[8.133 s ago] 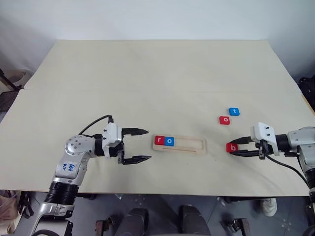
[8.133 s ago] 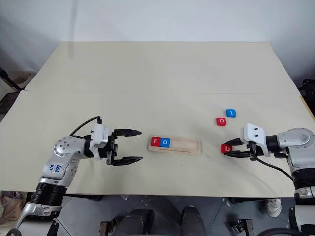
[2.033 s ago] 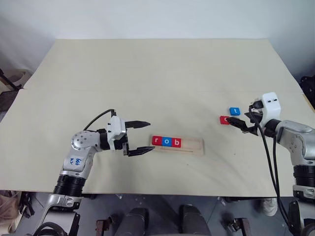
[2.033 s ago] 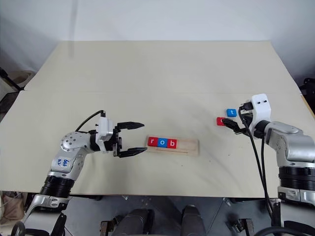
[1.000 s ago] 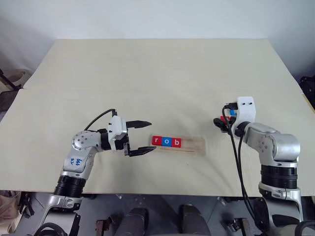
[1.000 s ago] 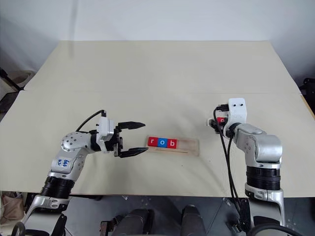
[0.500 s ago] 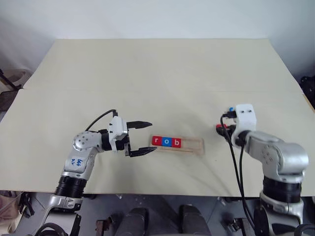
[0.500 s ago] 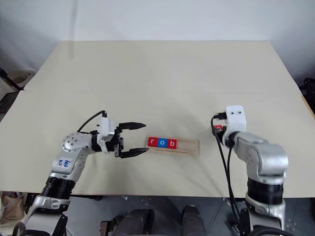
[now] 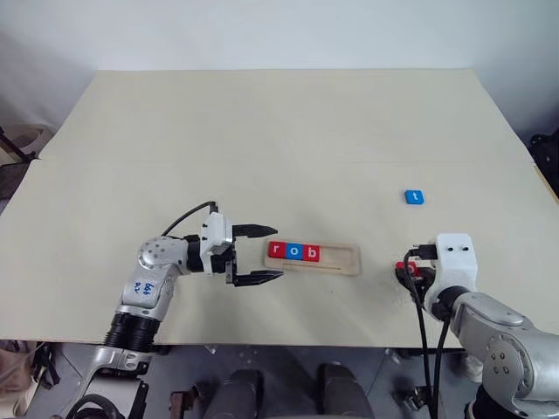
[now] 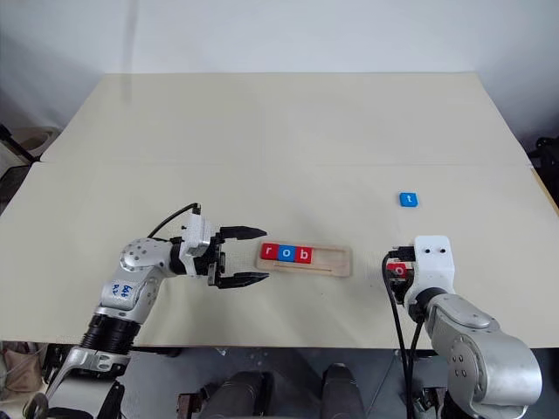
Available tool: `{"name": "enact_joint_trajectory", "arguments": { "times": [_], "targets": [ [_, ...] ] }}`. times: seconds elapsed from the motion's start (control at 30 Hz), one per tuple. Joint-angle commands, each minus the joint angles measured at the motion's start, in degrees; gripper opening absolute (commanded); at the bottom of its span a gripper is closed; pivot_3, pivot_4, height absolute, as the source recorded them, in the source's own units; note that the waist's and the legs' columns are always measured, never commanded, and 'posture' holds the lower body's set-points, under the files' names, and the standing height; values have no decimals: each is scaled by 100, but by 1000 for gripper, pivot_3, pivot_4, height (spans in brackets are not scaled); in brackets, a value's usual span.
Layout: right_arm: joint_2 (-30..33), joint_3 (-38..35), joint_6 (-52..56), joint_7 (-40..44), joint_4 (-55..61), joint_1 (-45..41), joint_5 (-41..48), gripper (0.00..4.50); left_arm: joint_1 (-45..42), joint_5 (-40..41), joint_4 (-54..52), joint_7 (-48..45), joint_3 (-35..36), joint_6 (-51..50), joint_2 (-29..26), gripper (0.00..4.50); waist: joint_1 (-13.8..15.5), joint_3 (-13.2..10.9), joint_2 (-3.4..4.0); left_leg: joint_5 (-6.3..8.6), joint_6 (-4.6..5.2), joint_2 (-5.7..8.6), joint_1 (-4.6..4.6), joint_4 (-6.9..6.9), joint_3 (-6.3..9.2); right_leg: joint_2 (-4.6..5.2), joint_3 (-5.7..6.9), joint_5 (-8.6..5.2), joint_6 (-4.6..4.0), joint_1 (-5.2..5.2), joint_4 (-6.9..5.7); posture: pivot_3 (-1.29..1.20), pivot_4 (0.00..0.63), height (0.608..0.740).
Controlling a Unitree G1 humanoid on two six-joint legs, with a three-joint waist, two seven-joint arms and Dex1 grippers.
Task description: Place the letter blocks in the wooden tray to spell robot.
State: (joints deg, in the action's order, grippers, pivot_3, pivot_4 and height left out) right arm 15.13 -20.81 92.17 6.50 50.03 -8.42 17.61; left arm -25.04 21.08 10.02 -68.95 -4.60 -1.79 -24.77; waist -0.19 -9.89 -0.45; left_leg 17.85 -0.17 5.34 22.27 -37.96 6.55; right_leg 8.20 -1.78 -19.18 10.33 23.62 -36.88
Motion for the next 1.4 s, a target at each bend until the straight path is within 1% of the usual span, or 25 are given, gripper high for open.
{"name": "enact_joint_trajectory", "arguments": {
  "times": [0.03, 0.07, 0.1, 0.13, 0.17, 0.23, 0.33, 0.4, 0.47, 0.57, 0.67, 0.7, 0.87, 0.97, 1.13, 1.27, 1.4],
  "targets": [
    [166, -47, -170, 200, 100, -219, 33, 3516, -122, 37, 7, -31, 45, 134, 34, 4500, 3, 0, 0, 0, 0, 0, 0, 0, 1, 0, 0, 0, 0, 0, 0, 0, 150, 740],
    [294, -70, -240, 345, 23, -249, 101, 3774, -119, 33, 11, -29, 57, 149, 21, 4500, 4, 0, 0, 0, 0, 0, 0, 0, 1, 0, 0, 0, 0, 0, 1, 0, 150, 740],
    [384, -83, -287, 449, -33, -267, 143, 4158, -118, 30, 17, -29, 64, 160, 13, 4500, 6, 0, 0, 0, 0, 0, 0, 0, 1, 0, 0, 0, 0, 0, 2, 0, 150, 740],
    [612, -93, -465, 674, -127, -242, 230, 4491, -102, 30, 13, -25, 80, 172, -7, 4500, 6, 0, 0, 0, 0, 0, 0, 0, 1, 0, 1, 0, 0, -1, 3, 0, 150, 740],
    [832, -114, -669, 924, -227, -199, 328, 4491, -85, 30, 7, -16, 96, 182, -24, 4500, 8, 0, 0, 0, 0, 0, 0, 0, 1, 0, 1, 0, 0, -1, 4, 0, 150, 740],
    [1319, -225, -1478, 1593, -497, -74, 536, 4491, -52, 29, -1, 15, 137, 204, -62, 4500, 14, 0, -1, 1, 1, 3, 1, 0, 0, 1, 1, 0, 0, -3, 10, 0, 150, 740],
    [1807, -388, -2452, 2358, -954, 143, 750, 4491, -43, 31, 23, 42, 175, 232, -94, 4500, 15, -1, -2, 1, 3, 1, 0, 1, -2, 1, 3, 0, 0, -7, 18, 0, 150, 740],
    [2264, -506, -3159, 3388, -1336, 480, 1054, 4491, -32, 27, 26, 62, 213, 256, -120, 4500, 15, -1, -2, 1, 3, 0, -1, 1, -3, 0, 4, 0, 1, -8, 20, 0, 150, 740],
    [2634, -655, -4401, 4466, -1907, 866, 1070, 4491, -5, 22, -5, 92, 251, 282, -146, 4500, 28, -2, -4, 1, 4, 0, 0, 1, -4, 0, 5, 0, 1, -10, 24, 0, 150, 740],
    [2968, -740, -5830, 5347, -2831, 1156, 905, 4491, 23, 31, -53, 128, 290, 304, -168, 4500, 24, -3, -5, 1, 10, 0, -3, -2, -8, 0, 6, 3, 7, -20, 36, 0, 150, 740],
    [3109, -870, -7749, 6442, -4006, 1371, 723, 4491, 98, 51, -173, 168, 311, 306, -191, 4500, 24, -3, -5, 1, 11, -1, -8, -3, -11, 0, 5, 4, 8, -24, 36, 0, 150, 740],
    [3152, -878, -8068, 6682, -4300, 1379, 744, 4491, 117, 56, -199, 177, 314, 308, -197, 4500, 21, -3, -6, 1, 11, -1, -9, -2, -11, 0, 5, 4, 8, -24, 36, 0, 150, 740],
    [3467, -680, -9618, 7216, -6077, 1238, 318, 4491, 338, 72, -487, 299, 364, 294, -239, 4500, 17, -3, -6, 1, 11, -2, -10, -3, -13, 0, 4, 4, 8, -25, 38, 0, 150, 740],
    [3556, -491, -10034, 7393, -6666, 1071, 243, 4491, 436, 90, -600, 334, 390, 288, -277, 4500, 12, -3, -6, 1, 10, -4, -10, -1, -13, 0, 4, 4, 8, -24, 40, 0, 150, 740],
    [3671, -174, -10285, 7562, -7171, 619, 206, 4491, 526, 126, -756, 348, 403, 263, -338, 4500, 10, -3, -4, 1, 10, -5, -11, -1, -15, 0, 2, 4, 8, -23, 41, 0, 150, 740],
    [3817, 245, -10212, 7730, -7210, 69, 171, 4491, 535, 127, -791, 343, 414, 248, -350, 4500, 10, -3, -4, 1, 10, -5, -10, -4, -15, 1, 2, 4, 8, -24, 42, 0, 150, 740],
    [4111, 1063, -10020, 7899, -7091, -482, -343, 4491, 547, 125, -813, 334, 405, 234, -340, 4500, 12, -2, -3, 1, 9, -5, -10, -6, -14, 1, 4, 4, 7, -22, 40, 0, 150, 740]
  ]
}}
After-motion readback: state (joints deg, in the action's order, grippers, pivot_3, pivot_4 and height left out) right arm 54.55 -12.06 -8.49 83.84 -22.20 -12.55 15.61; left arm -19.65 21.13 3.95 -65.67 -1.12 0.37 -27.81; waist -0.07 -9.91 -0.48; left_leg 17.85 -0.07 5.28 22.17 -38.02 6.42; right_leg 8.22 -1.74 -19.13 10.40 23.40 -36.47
